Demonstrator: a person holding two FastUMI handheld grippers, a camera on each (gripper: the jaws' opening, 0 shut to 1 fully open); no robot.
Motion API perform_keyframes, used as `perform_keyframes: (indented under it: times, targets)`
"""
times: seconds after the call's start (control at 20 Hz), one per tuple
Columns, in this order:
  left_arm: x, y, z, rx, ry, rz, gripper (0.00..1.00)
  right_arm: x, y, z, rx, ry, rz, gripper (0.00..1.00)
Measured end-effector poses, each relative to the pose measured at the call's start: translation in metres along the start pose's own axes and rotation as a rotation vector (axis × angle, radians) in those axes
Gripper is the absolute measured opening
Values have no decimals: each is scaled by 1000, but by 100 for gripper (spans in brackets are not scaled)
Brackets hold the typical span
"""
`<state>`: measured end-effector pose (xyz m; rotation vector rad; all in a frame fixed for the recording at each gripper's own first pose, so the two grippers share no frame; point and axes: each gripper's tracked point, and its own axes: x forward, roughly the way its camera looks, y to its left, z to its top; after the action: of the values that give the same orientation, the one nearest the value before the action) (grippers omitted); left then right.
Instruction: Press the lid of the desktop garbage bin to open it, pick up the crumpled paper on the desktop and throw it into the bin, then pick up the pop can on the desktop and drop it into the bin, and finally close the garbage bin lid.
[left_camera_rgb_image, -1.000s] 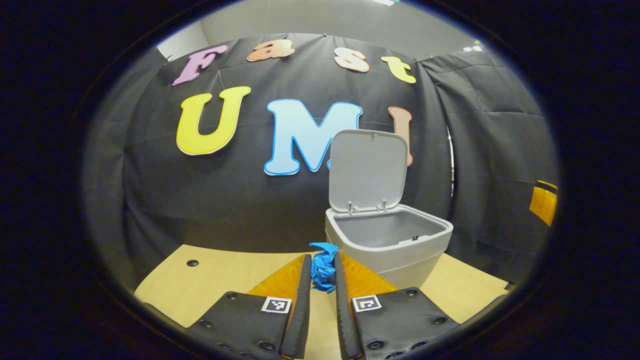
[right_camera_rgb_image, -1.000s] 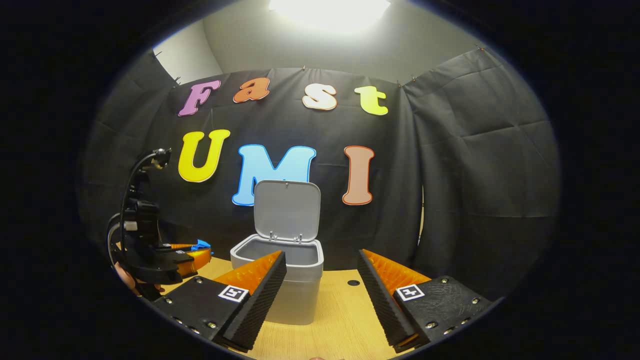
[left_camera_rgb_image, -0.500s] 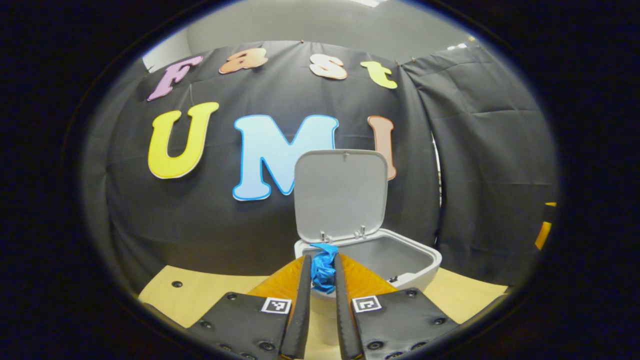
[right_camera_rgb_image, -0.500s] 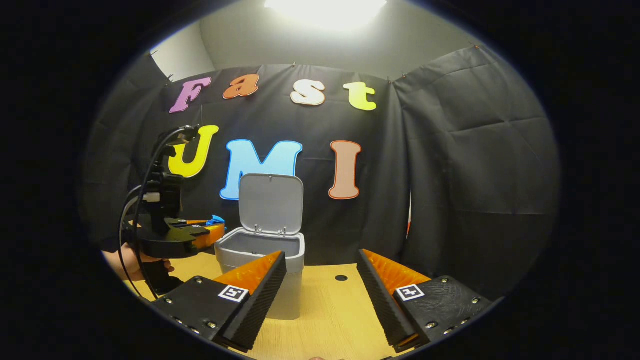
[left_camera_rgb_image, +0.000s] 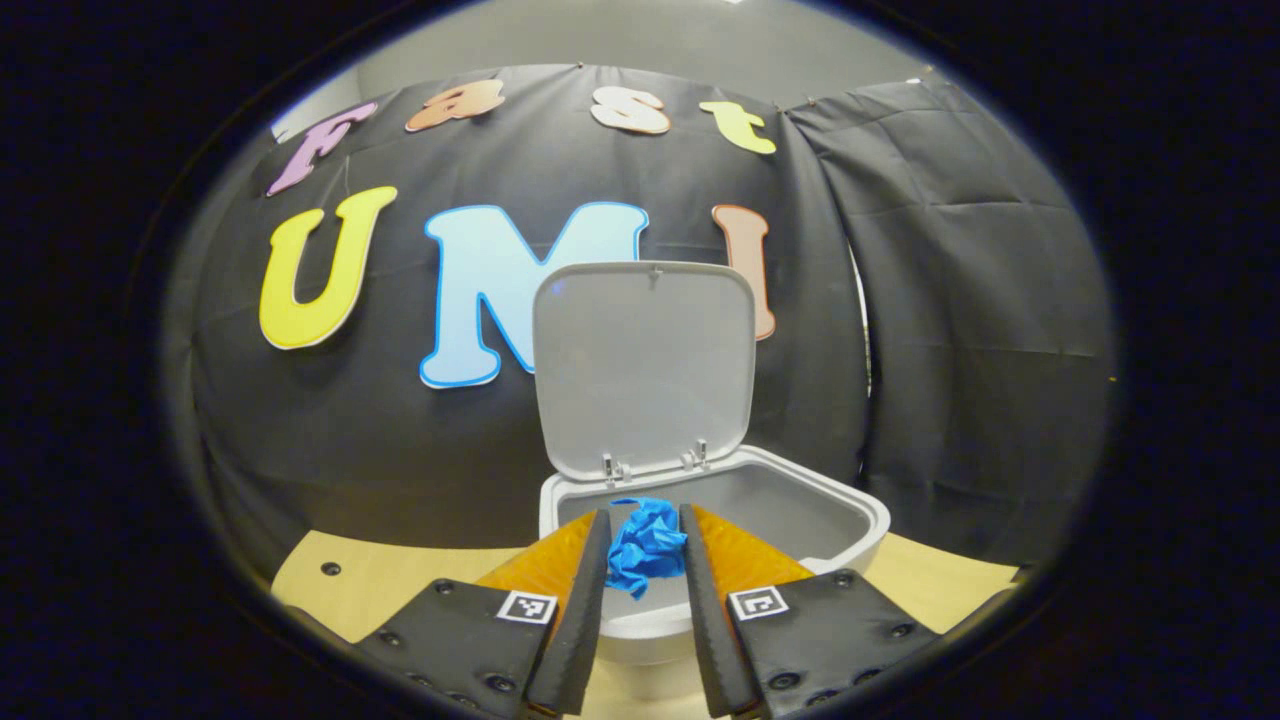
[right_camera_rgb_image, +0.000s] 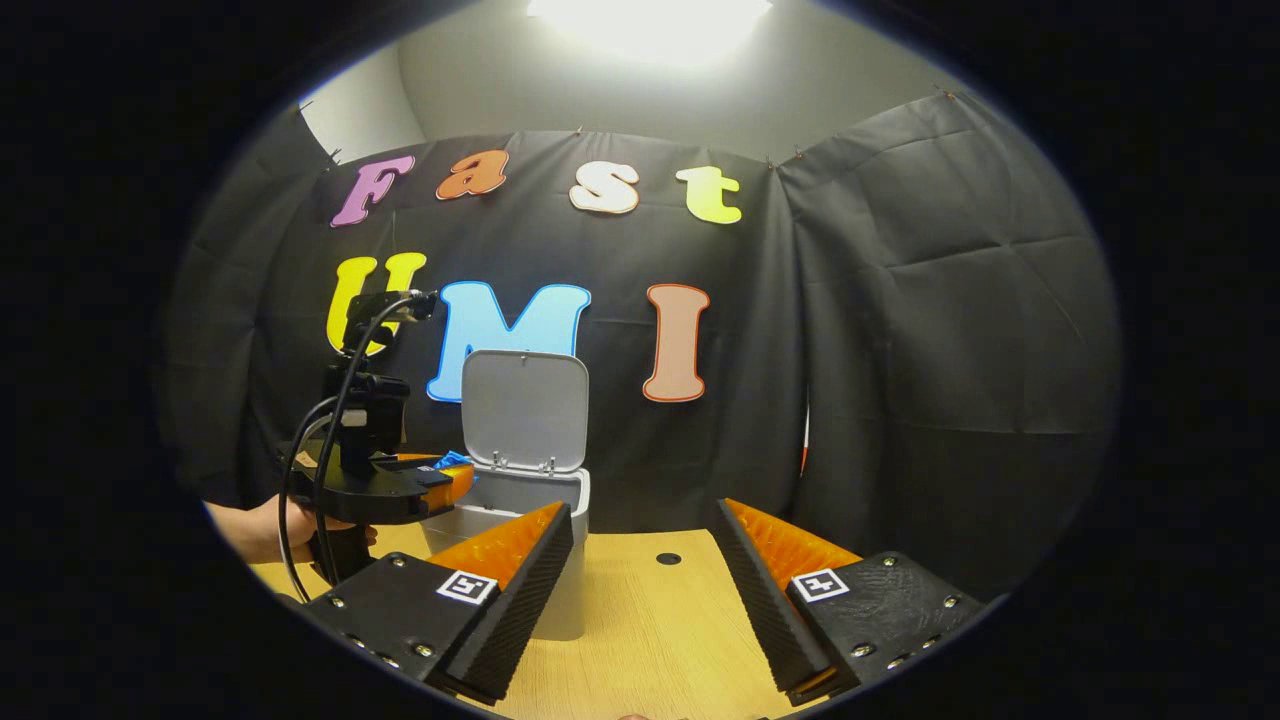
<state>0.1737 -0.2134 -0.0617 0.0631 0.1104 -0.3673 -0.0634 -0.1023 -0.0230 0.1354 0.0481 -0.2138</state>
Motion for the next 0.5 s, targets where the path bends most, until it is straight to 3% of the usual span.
perform_keyframes:
  times: [0.05, 0.15, 0.2, 0.25, 0.4, 0.5]
  targets:
    - [-2, 0, 0, -4, -5, -7, 49, 1, 1, -1, 2, 2, 2, 92]
    - [-2, -1, 0, -9, -4, -15, 73, 3, 5, -3, -1, 4, 10, 92]
    - [-4, -2, 2, -20, -7, -25, 77, 3, 8, -4, -3, 6, 18, 92]
    - [-9, 0, 3, -34, -14, -27, 87, 2, 12, -7, -4, 11, 25, 92]
    - [-27, 8, 10, -50, -34, -18, 97, 0, 31, -16, -3, 34, 63, 92]
    - [-45, 16, 21, -53, -61, -11, 97, 0, 43, -21, -8, 47, 86, 94]
